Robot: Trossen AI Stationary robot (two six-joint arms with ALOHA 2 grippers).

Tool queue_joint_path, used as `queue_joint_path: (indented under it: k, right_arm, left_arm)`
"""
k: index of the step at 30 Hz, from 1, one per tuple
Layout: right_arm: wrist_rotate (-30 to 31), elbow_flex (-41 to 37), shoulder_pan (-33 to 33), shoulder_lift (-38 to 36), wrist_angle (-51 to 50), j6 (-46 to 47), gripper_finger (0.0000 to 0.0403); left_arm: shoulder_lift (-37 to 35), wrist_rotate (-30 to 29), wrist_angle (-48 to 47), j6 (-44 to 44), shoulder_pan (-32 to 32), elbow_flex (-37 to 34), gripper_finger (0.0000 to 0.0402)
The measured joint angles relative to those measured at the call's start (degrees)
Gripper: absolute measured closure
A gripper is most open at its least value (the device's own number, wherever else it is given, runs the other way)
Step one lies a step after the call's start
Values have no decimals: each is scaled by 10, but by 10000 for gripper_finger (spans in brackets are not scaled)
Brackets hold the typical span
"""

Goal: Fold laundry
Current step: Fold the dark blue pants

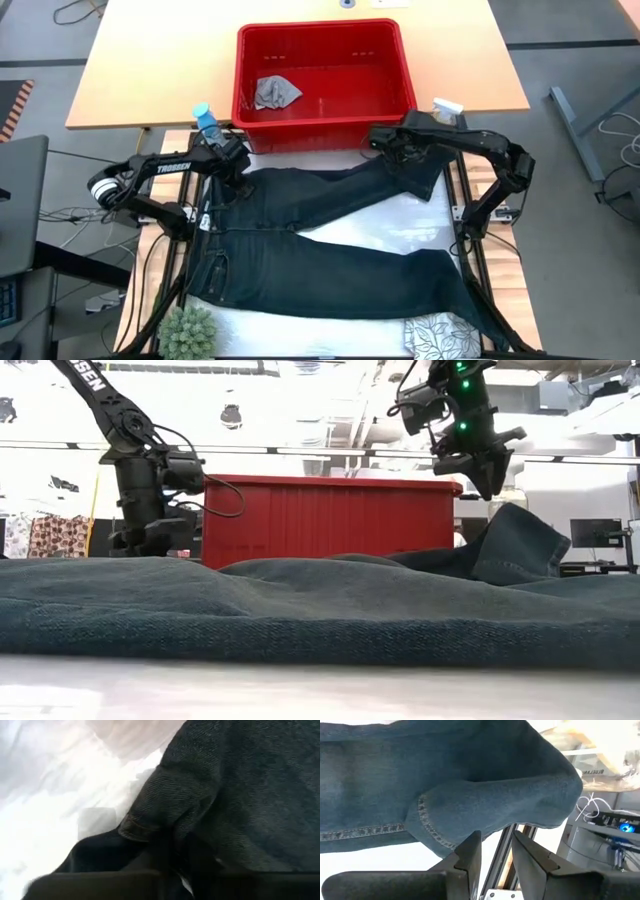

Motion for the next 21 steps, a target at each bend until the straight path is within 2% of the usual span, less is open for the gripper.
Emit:
queue_joint_path:
  k: [2, 9, 12, 16, 21]
  right_arm:
    - [5, 0, 6, 0, 0, 0, 271]
    - [6, 0, 33, 0, 0, 0, 283]
    - [8, 0, 56, 0, 0, 4, 312]
    - [9, 0, 90, 0, 0, 22, 381]
    - [15, 0, 116, 0, 0, 50, 384]
  left_arm:
    - [-20, 1, -20, -17, 0, 12, 386]
    - [-82, -2, -101, -35, -3, 43, 397]
    - [-101, -3, -127, -35, -3, 43, 398]
    - [-123, -5, -136, -40, -3, 44, 399]
    - [-145, -9, -141, -42, -3, 44, 399]
